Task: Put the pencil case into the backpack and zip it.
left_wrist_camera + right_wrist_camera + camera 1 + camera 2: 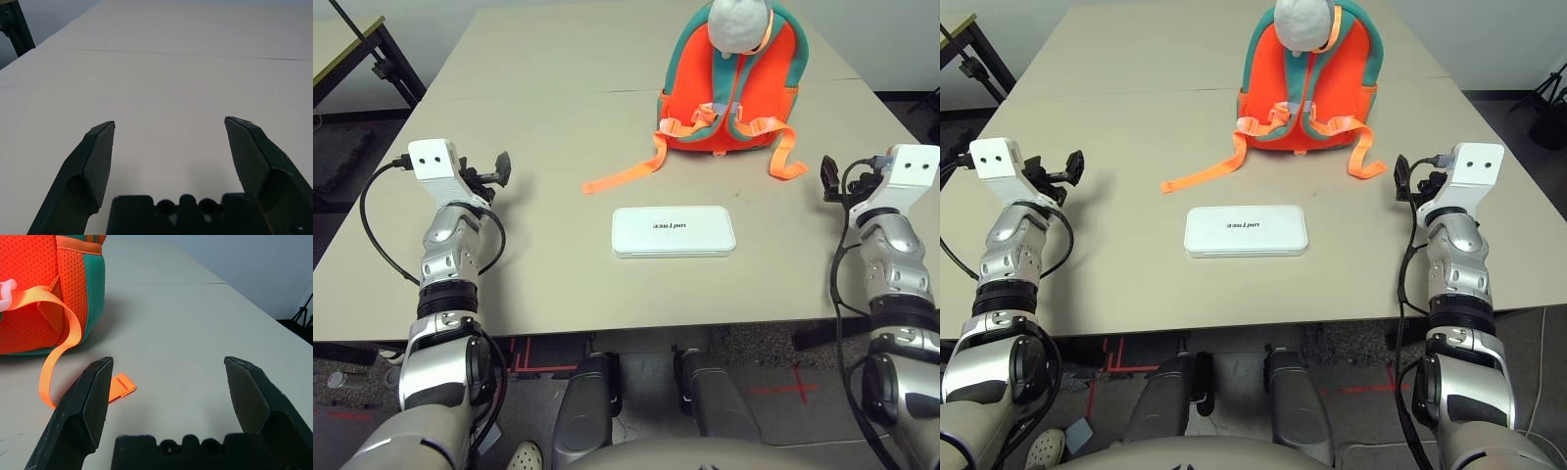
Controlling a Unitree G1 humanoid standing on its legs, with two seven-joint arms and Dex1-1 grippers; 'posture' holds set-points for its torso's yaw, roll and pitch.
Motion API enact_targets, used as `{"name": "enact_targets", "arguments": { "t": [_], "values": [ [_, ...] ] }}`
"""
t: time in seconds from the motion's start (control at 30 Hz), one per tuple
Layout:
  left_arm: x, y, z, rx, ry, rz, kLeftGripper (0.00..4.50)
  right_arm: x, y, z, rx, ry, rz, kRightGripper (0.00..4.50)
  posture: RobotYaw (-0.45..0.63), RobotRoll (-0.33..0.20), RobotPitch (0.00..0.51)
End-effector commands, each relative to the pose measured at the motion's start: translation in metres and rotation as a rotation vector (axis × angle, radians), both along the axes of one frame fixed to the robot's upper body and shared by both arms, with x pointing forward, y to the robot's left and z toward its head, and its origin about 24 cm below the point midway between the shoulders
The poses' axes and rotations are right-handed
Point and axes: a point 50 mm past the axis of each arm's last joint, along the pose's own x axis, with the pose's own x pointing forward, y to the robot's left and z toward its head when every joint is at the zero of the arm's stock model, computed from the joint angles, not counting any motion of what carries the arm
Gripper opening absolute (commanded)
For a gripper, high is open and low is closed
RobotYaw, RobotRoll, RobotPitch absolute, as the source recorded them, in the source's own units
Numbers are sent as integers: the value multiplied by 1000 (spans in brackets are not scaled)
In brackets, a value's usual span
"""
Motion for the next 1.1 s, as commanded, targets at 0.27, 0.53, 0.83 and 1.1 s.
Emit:
{"name": "enact_targets", "arguments": {
  "t": [0.27,0.53,0.83,1.1],
  "values": [
    [-3,-1,1,3,-5,-6,4500,2,1,1,-12,1,10,4481,4,0,140],
    [1,-12,9,-27,-4,-92,4500,3,0,2,-15,0,14,4481,1,0,136],
    [-1,-42,31,-214,106,-390,4500,7,11,5,-48,4,86,4481,2,0,134],
    [-23,-78,38,-380,356,-713,4500,3,44,11,-190,46,354,4481,-15,0,138]
  ]
}}
